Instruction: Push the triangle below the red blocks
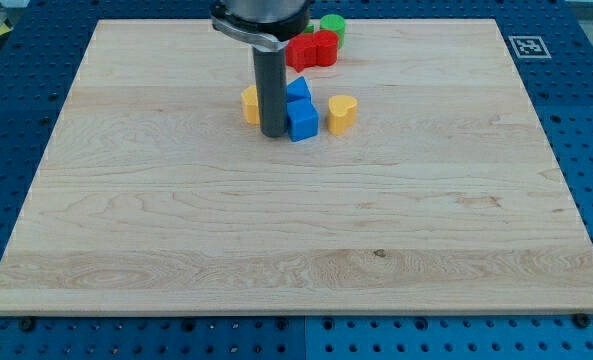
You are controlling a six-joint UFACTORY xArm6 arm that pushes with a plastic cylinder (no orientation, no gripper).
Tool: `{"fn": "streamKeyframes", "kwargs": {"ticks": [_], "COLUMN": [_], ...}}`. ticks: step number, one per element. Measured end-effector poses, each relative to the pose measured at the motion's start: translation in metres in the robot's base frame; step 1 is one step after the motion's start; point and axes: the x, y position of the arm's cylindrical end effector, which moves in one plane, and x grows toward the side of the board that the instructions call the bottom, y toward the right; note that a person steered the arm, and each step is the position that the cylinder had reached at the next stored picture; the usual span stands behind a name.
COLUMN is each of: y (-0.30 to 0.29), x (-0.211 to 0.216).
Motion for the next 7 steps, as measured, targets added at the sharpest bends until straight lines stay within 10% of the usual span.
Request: {"fn": "streamKeyframes", "kwargs": {"ticks": [7], "y": [0.023], "x": [-0.075]}}
